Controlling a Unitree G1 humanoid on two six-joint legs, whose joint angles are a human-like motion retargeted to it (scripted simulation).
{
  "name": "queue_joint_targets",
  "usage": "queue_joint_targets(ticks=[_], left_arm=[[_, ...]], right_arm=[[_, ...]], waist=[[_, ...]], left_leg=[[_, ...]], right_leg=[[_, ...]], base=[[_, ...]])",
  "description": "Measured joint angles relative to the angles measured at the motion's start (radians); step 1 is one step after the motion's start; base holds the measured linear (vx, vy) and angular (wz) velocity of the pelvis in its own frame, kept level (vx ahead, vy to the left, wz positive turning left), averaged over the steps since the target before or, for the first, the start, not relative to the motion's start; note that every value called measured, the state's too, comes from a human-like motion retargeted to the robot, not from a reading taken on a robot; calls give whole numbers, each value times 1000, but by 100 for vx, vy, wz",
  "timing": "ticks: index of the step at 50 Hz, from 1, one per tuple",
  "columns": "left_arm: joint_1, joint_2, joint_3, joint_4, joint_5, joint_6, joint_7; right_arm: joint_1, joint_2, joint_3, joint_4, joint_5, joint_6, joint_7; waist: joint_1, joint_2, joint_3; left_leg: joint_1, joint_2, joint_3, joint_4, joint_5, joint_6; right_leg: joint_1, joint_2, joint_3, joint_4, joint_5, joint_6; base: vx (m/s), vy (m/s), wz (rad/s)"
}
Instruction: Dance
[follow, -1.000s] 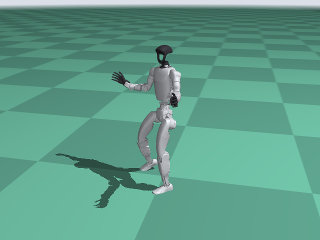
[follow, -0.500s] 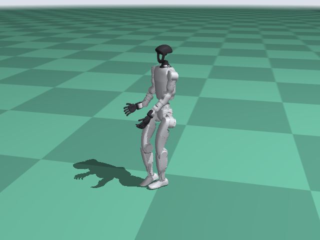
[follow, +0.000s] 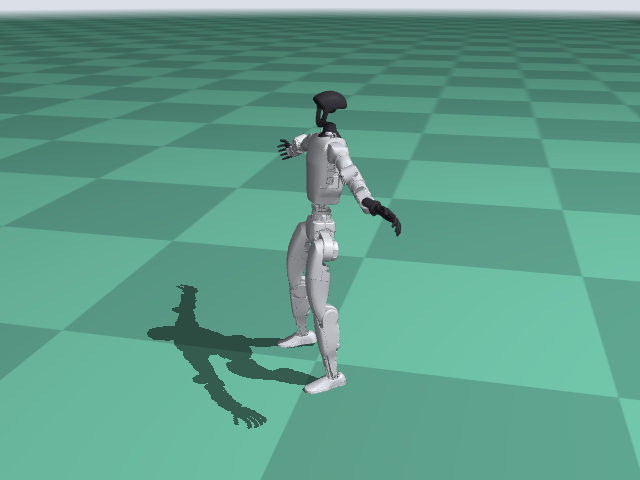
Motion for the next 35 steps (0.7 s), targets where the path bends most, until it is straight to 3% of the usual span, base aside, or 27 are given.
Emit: queue_joint_targets(ticks=[3,6,8,10,12,13,15,17,20,23,25,27,29,30,33,35], left_arm=[[-41,-60,-29,-64,-165,-261,-2],[-102,-250,-63,-242,-187,-388,158],[-131,-441,-86,-454,-161,-383,212],[-157,-636,-164,-684,-187,-313,169],[-157,-812,-289,-860,-236,-245,83],[-149,-902,-361,-932,-264,-214,29],[-126,-1083,-517,-1051,-300,-174,-67],[-112,-1256,-650,-1087,-312,-156,-110],[-106,-1499,-797,-1010,-331,-172,-162],[-161,-1631,-960,-773,-396,-132,-235],[-212,-1641,-1118,-611,-504,-53,-340],[-243,-1615,-1215,-523,-571,94,-426],[-234,-1581,-1205,-492,-630,144,-458],[-236,-1568,-1172,-497,-680,130,-479],[-230,-1543,-1006,-541,-779,-39,-415],[-216,-1544,-920,-638,-771,-132,-409]], right_arm=[[-57,106,67,-95,83,-164,-80],[-108,348,184,-352,99,-248,-194],[-107,558,261,-594,66,-242,-212],[-87,734,318,-782,32,-234,-161],[-37,868,415,-927,75,-239,-80],[-14,927,463,-990,105,-251,-33],[25,1052,549,-1103,164,-283,62],[59,1174,662,-1187,204,-336,154],[110,1356,846,-1240,223,-412,274],[135,1462,1012,-1195,177,-495,291],[119,1480,1123,-1123,161,-546,237],[78,1433,1183,-1034,169,-579,210],[23,1391,1227,-967,113,-587,215],[-5,1386,1246,-928,79,-591,208],[-28,1379,1236,-887,85,-598,229],[-14,1366,1189,-921,152,-640,307]], waist=[[54,-26,39],[14,-62,41],[-21,-101,37],[-29,-125,64],[27,-135,94],[52,-158,105],[81,-190,123],[107,-186,120],[104,-144,102],[126,-81,95],[115,-69,94],[79,-92,80],[56,-84,73],[30,-83,65],[-102,-88,69],[-115,-109,85]], left_leg=[[27,53,13,54,-6,-4],[-86,105,-58,251,16,61],[-228,138,-85,485,26,152],[-369,157,-130,748,38,353],[-446,32,-280,898,122,363],[-475,-72,-297,951,138,363],[-540,-194,-250,1009,131,363],[-585,-285,-247,954,160,302],[-581,-360,-282,698,277,146],[-500,-369,-393,350,518,-38],[-471,-341,-394,233,598,25],[-453,-284,-250,247,498,53],[-450,-280,-317,236,521,-8],[-463,-284,-353,248,528,-51],[-488,-300,-349,325,444,-153],[-520,-320,-324,466,329,-96]], right_leg=[[-13,46,76,56,-56,-6],[-46,71,132,89,-86,-19],[-46,76,124,86,-112,-52],[-33,78,100,101,-135,-79],[-42,119,146,125,-143,-106],[-50,93,165,141,-151,-102],[-63,67,193,164,-158,-92],[-66,74,166,156,-150,-90],[-56,143,140,123,-132,-116],[-21,241,147,84,-119,-154],[8,268,141,50,-114,-175],[11,265,123,37,-116,-185],[10,299,157,46,-122,-190],[0,305,164,51,-126,-193],[-22,276,100,80,-154,-197],[-38,237,74,112,-176,-197]], base=[[-40,-47,-62],[-55,-46,47],[-53,-42,46],[-34,-36,13],[-37,-35,-72],[-33,-16,-55],[-28,-8,-18],[-24,-9,-30],[-12,-11,-34],[-8,-11,-65],[-12,-11,-18],[-6,-11,1],[-1,-14,-54],[-9,-9,48],[-16,9,148],[-18,8,107]])
